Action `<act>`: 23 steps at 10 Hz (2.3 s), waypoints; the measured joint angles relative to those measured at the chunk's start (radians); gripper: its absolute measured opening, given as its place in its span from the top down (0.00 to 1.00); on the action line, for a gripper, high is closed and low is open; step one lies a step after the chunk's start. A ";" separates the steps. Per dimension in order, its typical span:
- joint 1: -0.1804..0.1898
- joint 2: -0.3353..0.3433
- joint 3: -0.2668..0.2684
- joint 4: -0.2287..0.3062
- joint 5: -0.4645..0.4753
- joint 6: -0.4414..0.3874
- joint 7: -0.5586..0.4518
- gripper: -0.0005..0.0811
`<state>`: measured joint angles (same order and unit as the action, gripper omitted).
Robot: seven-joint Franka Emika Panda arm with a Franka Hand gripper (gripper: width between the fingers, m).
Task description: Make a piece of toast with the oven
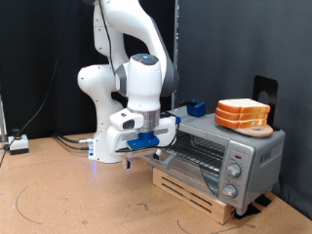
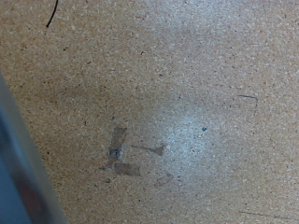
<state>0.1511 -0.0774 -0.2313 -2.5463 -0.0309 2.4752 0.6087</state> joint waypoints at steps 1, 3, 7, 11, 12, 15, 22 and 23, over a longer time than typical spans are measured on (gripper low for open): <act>0.000 0.000 -0.001 -0.001 0.025 0.009 -0.013 0.00; 0.005 0.001 0.003 0.000 0.097 0.035 -0.039 0.00; 0.005 0.000 0.005 0.002 0.125 0.035 -0.059 0.00; 0.005 -0.010 0.005 0.002 0.157 0.029 -0.084 0.00; 0.005 -0.017 0.005 0.002 0.166 0.021 -0.098 0.00; 0.003 -0.026 0.005 0.001 0.144 -0.013 -0.094 0.00; -0.017 -0.010 0.002 0.000 0.002 -0.021 0.004 0.00; -0.026 0.004 0.000 0.002 -0.030 -0.017 0.031 0.00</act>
<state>0.1254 -0.0731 -0.2318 -2.5444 -0.0605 2.4577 0.6401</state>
